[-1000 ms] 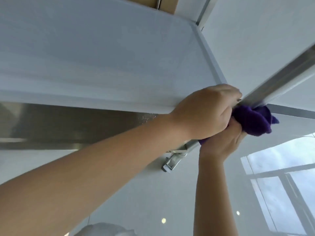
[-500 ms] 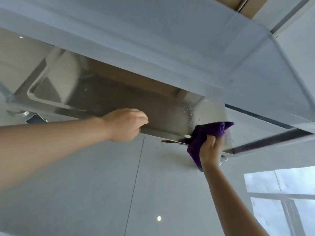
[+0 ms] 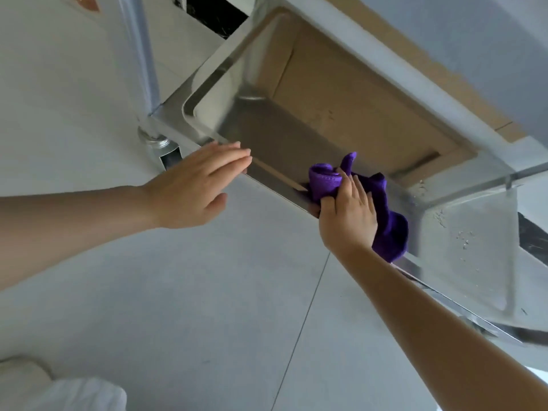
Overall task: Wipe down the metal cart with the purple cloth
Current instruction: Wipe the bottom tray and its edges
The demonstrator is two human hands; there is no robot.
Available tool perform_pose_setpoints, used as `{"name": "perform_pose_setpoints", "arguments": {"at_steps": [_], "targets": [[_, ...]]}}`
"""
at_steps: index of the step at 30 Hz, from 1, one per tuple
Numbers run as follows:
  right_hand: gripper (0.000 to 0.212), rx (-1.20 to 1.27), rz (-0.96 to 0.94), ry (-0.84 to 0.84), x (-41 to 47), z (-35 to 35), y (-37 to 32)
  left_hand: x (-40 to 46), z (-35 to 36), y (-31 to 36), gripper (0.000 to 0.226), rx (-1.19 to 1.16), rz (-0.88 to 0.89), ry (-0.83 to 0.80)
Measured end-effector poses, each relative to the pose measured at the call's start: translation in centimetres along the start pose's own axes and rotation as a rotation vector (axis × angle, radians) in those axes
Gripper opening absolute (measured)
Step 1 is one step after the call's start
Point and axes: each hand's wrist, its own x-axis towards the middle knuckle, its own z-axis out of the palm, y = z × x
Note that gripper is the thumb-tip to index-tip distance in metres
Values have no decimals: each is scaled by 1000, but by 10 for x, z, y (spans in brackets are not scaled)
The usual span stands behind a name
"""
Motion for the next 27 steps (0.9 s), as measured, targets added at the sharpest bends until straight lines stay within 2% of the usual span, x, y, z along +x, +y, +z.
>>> {"name": "perform_pose_setpoints", "arguments": {"at_steps": [4, 8, 15, 18, 21, 27], "targets": [[66, -53, -106, -15, 3, 13, -49, -7, -9, -24, 57, -31, -130, 83], [60, -135, -302, -56, 2, 26, -102, -14, -14, -47, 57, -80, -237, 147], [56, -415, -609, -205, 43, 25, -178, -25, -11, -68, 67, -124, -329, 249], [57, -273, -650, -270, 57, 22, -190, -27, -13, -77, 64, -177, -376, 302], [61, -124, -635, -201, 53, 27, -180, -30, -13, -82, 64, -175, -372, 310], [60, -98, -621, -99, 40, 32, -151, -23, -13, -72, 61, -147, -287, 299]]}}
